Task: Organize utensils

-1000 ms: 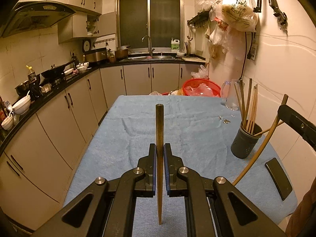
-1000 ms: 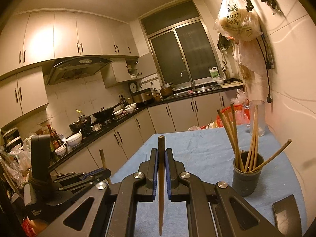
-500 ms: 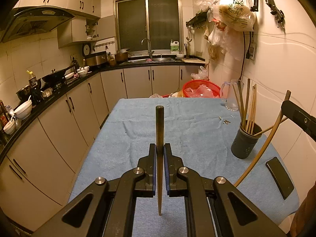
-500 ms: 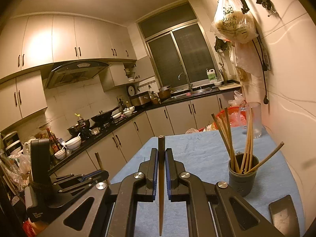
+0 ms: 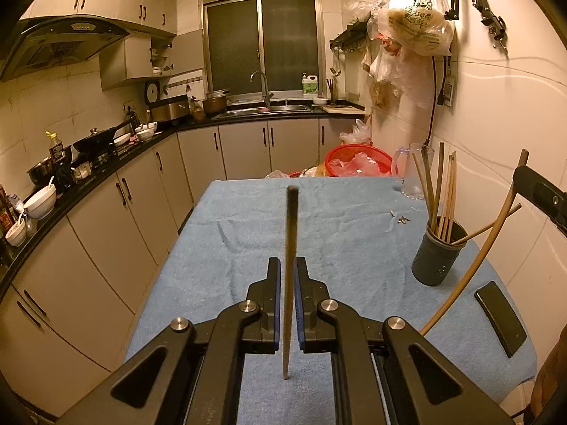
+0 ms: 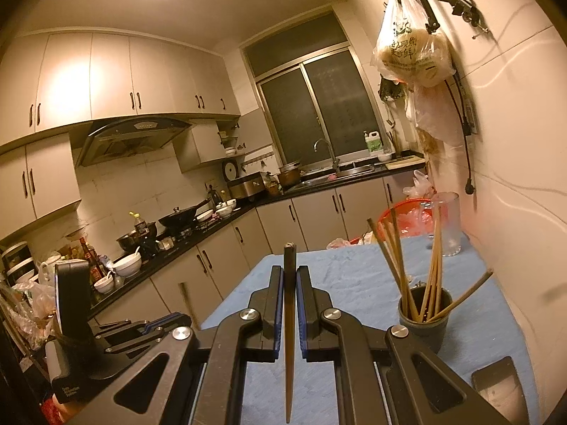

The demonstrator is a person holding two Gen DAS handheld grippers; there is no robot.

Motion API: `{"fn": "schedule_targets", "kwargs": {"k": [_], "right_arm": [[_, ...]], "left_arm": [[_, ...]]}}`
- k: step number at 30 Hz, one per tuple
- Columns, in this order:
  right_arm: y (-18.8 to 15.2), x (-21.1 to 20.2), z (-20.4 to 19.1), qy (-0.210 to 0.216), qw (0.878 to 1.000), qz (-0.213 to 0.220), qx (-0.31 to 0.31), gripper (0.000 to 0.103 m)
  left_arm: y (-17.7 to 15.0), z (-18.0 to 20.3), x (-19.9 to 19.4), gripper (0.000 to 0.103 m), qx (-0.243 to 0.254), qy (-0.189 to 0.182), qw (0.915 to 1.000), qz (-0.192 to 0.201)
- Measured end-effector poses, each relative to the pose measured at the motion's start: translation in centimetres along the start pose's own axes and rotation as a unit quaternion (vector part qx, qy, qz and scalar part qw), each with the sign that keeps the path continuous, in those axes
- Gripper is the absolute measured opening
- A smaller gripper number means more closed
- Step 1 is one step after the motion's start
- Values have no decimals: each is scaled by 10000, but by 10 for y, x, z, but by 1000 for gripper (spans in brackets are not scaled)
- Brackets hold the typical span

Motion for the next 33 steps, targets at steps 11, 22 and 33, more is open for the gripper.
{"fn": "schedule_targets", "kwargs": {"k": [11,22,33], "right_arm": [[12,-6,15,-130,9998,136,54,7],[10,4,28,-148,9997,-52,195,7],[11,16,48,-270,9991,-158,289,7]], "left_arm": [[4,6,6,7,85,-40,9999,-49],[1,-12,87,9,88,-776,9870,-1402],[1,-18,241,26,-286,-1068,9528,-2826]]}}
Point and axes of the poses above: each gripper's, at about its wrist camera, not at the fingertips, and x roughly the way its jaws point, z to its right, y to its top, the point moved 4 cm from there along x, roughly the way its jaws point, and after that the axes turned 12 degrees about -y, right-handed, at the moved point
